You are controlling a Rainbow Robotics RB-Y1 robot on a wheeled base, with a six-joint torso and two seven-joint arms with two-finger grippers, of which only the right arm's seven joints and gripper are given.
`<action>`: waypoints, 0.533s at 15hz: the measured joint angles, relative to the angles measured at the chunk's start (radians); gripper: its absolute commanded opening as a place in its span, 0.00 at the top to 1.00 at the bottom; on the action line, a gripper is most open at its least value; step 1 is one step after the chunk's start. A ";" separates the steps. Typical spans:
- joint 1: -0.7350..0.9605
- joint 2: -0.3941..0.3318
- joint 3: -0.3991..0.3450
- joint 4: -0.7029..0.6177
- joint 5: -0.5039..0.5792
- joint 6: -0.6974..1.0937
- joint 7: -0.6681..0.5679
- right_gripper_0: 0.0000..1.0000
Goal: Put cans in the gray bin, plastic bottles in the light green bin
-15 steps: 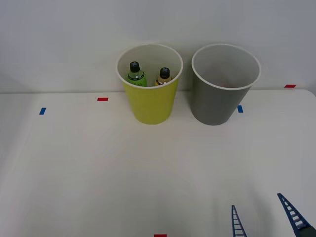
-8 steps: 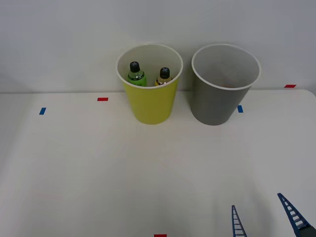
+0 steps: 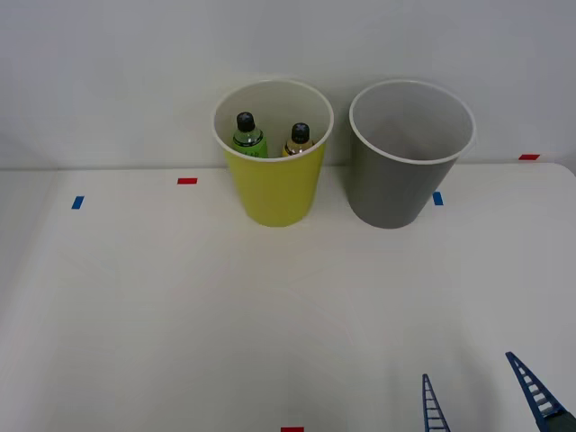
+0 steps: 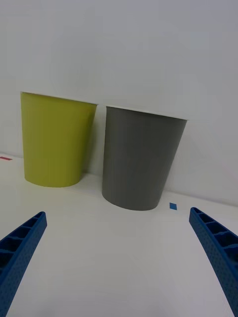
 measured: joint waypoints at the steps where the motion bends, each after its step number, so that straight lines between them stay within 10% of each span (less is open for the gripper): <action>1: 0.000 0.000 0.000 0.000 0.000 0.000 0.000 0.00; 8: 0.000 0.000 0.000 0.000 0.000 0.000 0.000 0.00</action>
